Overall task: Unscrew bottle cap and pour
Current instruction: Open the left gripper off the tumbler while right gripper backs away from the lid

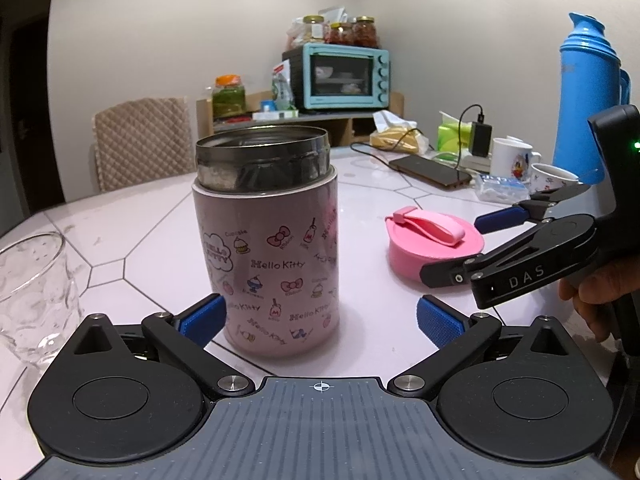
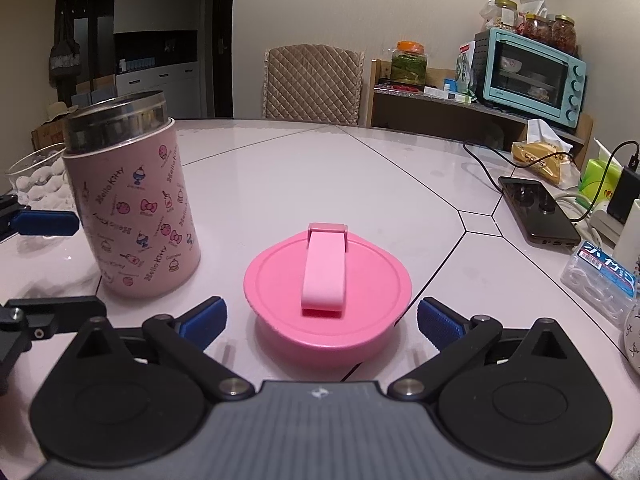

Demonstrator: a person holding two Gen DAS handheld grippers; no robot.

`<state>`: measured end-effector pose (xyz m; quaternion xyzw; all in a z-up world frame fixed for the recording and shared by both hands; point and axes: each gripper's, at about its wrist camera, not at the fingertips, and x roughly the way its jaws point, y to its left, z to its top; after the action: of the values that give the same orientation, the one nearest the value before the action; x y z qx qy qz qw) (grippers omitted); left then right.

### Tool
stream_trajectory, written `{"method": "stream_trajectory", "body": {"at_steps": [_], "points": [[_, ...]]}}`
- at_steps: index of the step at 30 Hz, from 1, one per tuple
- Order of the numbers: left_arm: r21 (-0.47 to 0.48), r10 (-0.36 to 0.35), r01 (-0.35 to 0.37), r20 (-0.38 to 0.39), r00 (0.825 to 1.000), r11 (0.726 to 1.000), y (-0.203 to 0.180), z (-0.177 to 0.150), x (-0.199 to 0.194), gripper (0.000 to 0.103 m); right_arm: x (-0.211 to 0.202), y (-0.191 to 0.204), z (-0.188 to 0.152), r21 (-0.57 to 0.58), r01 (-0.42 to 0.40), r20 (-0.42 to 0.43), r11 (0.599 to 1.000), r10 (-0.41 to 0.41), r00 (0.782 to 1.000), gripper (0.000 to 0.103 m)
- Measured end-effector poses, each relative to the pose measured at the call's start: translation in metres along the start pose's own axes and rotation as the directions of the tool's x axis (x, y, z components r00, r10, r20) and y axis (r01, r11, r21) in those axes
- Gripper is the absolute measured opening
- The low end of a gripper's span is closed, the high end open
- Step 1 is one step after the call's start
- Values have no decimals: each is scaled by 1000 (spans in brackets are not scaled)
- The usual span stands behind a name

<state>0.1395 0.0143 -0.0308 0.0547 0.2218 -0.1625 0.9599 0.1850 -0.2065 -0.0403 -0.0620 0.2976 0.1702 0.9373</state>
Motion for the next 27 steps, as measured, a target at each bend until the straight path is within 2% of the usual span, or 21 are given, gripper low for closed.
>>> {"method": "stream_trajectory", "body": {"at_steps": [18, 27], "points": [[-11, 20, -20, 25, 999, 1000, -7, -5, -27, 103, -33, 6, -3, 15, 5, 52, 1000, -6, 999, 103], [-43, 63, -62, 28, 998, 997, -11, -9, -37, 103, -48, 7, -7, 38, 12, 79, 999, -15, 997, 103]]}}
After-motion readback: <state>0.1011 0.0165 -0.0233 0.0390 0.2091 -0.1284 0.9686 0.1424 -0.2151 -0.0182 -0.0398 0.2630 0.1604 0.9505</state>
